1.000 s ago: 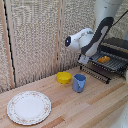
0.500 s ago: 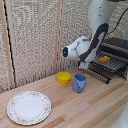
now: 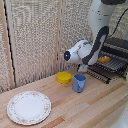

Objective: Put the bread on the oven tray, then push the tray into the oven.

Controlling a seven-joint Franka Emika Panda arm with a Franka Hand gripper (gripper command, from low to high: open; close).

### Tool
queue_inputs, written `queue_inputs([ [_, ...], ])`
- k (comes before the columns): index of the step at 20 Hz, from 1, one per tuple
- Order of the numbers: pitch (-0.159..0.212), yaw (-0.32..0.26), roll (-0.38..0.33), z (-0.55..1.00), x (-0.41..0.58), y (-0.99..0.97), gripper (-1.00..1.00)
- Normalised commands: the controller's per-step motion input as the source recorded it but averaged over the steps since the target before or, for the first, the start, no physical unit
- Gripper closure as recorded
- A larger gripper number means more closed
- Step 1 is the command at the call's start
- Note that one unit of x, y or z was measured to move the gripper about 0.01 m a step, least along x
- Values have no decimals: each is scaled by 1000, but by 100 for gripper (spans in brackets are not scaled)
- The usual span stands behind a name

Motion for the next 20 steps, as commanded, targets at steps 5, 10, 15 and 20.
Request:
queue_inputs([
  [5, -82, 50, -118, 0, -388, -194, -100],
  [10, -36, 44, -94, -4, -321, -123, 100],
  [15, 0, 65, -25, -17, -229, -198, 100],
  [20, -4, 63, 0, 17, -246, -212, 100],
])
